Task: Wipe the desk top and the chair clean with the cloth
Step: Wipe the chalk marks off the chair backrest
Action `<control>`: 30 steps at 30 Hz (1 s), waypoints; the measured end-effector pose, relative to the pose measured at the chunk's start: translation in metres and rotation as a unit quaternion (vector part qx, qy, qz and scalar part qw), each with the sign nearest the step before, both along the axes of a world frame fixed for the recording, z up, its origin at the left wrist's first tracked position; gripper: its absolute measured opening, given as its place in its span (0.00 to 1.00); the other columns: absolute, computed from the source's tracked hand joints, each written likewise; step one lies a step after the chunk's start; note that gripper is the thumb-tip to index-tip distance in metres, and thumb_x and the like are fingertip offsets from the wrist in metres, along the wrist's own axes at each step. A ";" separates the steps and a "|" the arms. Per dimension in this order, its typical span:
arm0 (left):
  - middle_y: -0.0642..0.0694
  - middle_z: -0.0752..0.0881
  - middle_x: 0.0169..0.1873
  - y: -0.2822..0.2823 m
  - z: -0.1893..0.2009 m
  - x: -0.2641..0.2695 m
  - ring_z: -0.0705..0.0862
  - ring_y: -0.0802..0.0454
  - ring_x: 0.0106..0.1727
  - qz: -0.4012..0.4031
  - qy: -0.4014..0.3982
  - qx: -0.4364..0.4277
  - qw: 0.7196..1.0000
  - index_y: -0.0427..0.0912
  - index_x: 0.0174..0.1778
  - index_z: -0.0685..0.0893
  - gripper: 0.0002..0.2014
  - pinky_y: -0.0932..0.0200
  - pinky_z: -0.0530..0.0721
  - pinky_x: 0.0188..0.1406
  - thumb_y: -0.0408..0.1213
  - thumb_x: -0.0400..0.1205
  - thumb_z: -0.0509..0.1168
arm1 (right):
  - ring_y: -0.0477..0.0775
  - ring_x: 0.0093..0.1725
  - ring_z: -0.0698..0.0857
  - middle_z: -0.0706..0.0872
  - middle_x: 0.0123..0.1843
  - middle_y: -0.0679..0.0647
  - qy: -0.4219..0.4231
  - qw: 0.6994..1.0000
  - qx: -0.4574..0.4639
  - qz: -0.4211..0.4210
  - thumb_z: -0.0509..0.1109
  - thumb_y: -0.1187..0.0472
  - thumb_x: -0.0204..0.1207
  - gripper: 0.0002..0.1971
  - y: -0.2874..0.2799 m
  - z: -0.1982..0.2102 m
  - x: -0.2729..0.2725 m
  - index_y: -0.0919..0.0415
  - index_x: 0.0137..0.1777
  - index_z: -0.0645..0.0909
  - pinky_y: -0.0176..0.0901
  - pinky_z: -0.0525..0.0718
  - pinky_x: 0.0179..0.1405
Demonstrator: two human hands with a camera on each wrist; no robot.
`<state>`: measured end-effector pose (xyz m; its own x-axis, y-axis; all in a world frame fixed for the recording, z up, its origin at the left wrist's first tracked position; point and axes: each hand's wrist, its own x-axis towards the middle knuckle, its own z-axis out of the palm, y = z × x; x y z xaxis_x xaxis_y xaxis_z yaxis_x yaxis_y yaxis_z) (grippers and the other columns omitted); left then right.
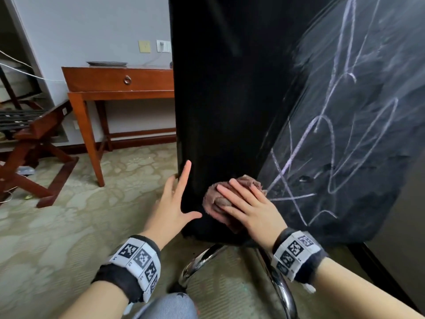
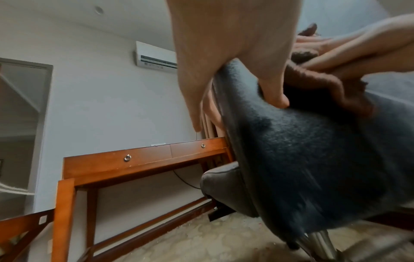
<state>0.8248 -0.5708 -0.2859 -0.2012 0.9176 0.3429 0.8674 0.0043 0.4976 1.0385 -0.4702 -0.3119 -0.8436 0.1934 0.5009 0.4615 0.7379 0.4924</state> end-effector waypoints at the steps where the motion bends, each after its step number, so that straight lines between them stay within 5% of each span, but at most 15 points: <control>1: 0.45 0.56 0.78 0.001 -0.001 0.003 0.76 0.41 0.67 0.001 0.026 -0.016 1.000 0.80 0.67 0.22 0.60 0.47 0.79 0.64 0.49 0.72 0.75 | 0.57 0.83 0.48 0.52 0.84 0.50 -0.024 1.000 0.000 0.003 0.54 0.55 0.75 0.27 -0.003 -0.022 0.001 0.51 0.77 0.63 0.53 0.43 0.80; 5: 0.40 0.59 0.75 0.007 -0.002 0.004 0.82 0.41 0.57 0.028 0.101 -0.030 0.994 0.75 0.66 0.17 0.62 0.49 0.83 0.57 0.52 0.72 0.74 | 0.54 0.83 0.43 0.55 0.83 0.48 -0.128 0.991 -0.018 0.014 0.53 0.54 0.80 0.24 -0.007 -0.072 0.009 0.50 0.77 0.67 0.50 0.45 0.81; 9: 0.43 0.73 0.60 0.011 -0.001 0.005 0.83 0.43 0.49 0.067 0.131 -0.036 0.988 0.72 0.63 0.13 0.64 0.51 0.83 0.48 0.52 0.73 0.74 | 0.53 0.83 0.51 0.55 0.83 0.50 -0.039 0.999 0.022 0.010 0.54 0.54 0.79 0.22 0.003 -0.003 0.022 0.50 0.73 0.71 0.51 0.47 0.81; 13: 0.44 0.74 0.52 0.012 -0.004 0.005 0.82 0.45 0.39 0.085 0.099 -0.036 0.991 0.74 0.63 0.14 0.64 0.51 0.85 0.41 0.49 0.73 0.74 | 0.57 0.81 0.55 0.58 0.82 0.51 0.068 0.997 0.008 -0.041 0.56 0.53 0.77 0.25 0.004 0.049 0.033 0.50 0.75 0.69 0.57 0.54 0.79; 17: 0.45 0.73 0.50 0.014 -0.003 0.001 0.79 0.50 0.36 0.089 0.108 -0.044 0.989 0.71 0.64 0.13 0.64 0.56 0.84 0.38 0.49 0.74 0.74 | 0.58 0.83 0.44 0.46 0.84 0.50 -0.029 0.999 -0.014 -0.024 0.57 0.54 0.74 0.29 -0.004 -0.051 0.028 0.50 0.77 0.64 0.54 0.46 0.78; 19: 0.44 0.72 0.48 0.011 0.002 -0.001 0.78 0.50 0.37 0.093 0.113 -0.043 0.988 0.71 0.66 0.14 0.64 0.56 0.83 0.38 0.47 0.74 0.75 | 0.55 0.83 0.45 0.48 0.84 0.49 -0.100 0.994 -0.037 -0.030 0.58 0.53 0.75 0.29 -0.009 -0.086 0.034 0.50 0.79 0.62 0.51 0.46 0.80; 22: 0.36 0.72 0.56 0.005 0.004 -0.001 0.79 0.40 0.53 0.121 0.207 0.060 0.969 0.62 0.81 0.35 0.66 0.43 0.81 0.58 0.41 0.63 0.83 | 0.53 0.82 0.54 0.60 0.82 0.47 -0.118 0.993 -0.013 0.009 0.52 0.54 0.78 0.25 -0.003 -0.072 0.040 0.50 0.76 0.64 0.48 0.45 0.81; 24: 0.30 0.68 0.68 0.003 0.009 0.010 0.69 0.32 0.73 0.121 0.261 0.136 0.948 0.52 0.83 0.49 0.63 0.29 0.66 0.72 0.38 0.58 0.85 | 0.54 0.81 0.57 0.62 0.81 0.49 -0.070 0.997 0.006 0.008 0.52 0.55 0.79 0.23 0.003 -0.036 0.042 0.51 0.75 0.66 0.50 0.49 0.80; 27: 0.34 0.55 0.81 0.010 0.025 0.037 0.51 0.38 0.83 0.054 0.324 0.179 0.927 0.49 0.84 0.49 0.62 0.30 0.55 0.77 0.39 0.60 0.83 | 0.57 0.81 0.58 0.59 0.82 0.51 0.023 0.999 -0.009 -0.043 0.57 0.53 0.78 0.25 0.008 0.011 0.044 0.52 0.76 0.66 0.55 0.56 0.78; 30: 0.37 0.46 0.83 0.022 0.032 0.053 0.46 0.41 0.84 0.025 0.349 0.154 0.924 0.48 0.84 0.45 0.63 0.35 0.53 0.79 0.45 0.61 0.83 | 0.58 0.83 0.50 0.50 0.84 0.51 0.027 0.999 -0.003 -0.043 0.57 0.54 0.76 0.27 0.003 -0.019 0.042 0.53 0.77 0.63 0.55 0.51 0.79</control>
